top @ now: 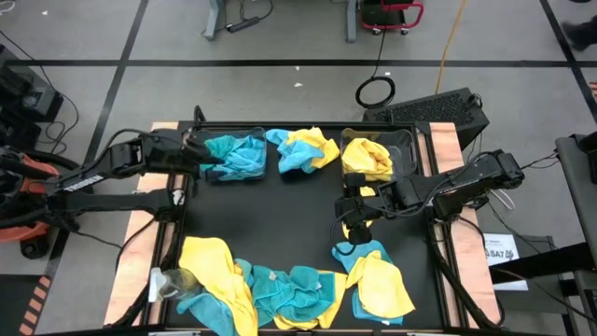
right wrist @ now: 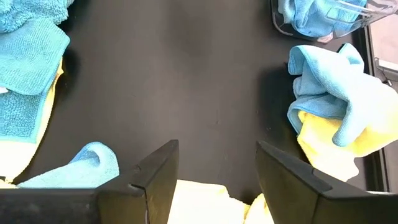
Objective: Sort microfiber towel by color & place in baskets
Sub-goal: Put the yellow microfiber cloth into the right transparent bin
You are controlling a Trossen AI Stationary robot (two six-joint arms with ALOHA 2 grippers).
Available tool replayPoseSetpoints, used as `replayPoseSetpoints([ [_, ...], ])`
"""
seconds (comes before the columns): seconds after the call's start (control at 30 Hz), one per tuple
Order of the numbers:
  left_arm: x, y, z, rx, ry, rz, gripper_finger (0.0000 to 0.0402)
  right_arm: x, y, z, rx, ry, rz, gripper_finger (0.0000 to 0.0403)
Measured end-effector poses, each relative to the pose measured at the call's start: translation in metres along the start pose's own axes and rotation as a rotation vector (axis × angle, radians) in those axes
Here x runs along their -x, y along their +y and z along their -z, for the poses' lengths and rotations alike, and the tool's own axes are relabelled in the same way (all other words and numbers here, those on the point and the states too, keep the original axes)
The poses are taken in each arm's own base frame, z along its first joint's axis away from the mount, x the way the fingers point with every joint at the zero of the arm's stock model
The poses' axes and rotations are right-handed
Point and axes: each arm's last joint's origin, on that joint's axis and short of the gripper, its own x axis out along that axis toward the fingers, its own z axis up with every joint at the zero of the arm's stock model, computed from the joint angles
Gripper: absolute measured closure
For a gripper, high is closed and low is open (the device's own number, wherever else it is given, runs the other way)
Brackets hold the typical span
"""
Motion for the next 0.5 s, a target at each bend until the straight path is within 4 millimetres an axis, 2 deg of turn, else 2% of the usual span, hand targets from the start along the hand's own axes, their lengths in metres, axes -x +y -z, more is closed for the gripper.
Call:
replayPoseSetpoints([
  [0.3, -0.01, -0.027, -0.004, -0.127, -0.137, 0.206, 0.0236, 0.0, 0.0, 0.0, -0.014, -0.001, -0.002, 0.02],
  [0.5, -0.016, -0.045, 0.0, -0.179, -0.162, 0.317, 0.0236, 0.0, 0.0, 0.0, -0.014, -0.001, -0.002, 0.02],
])
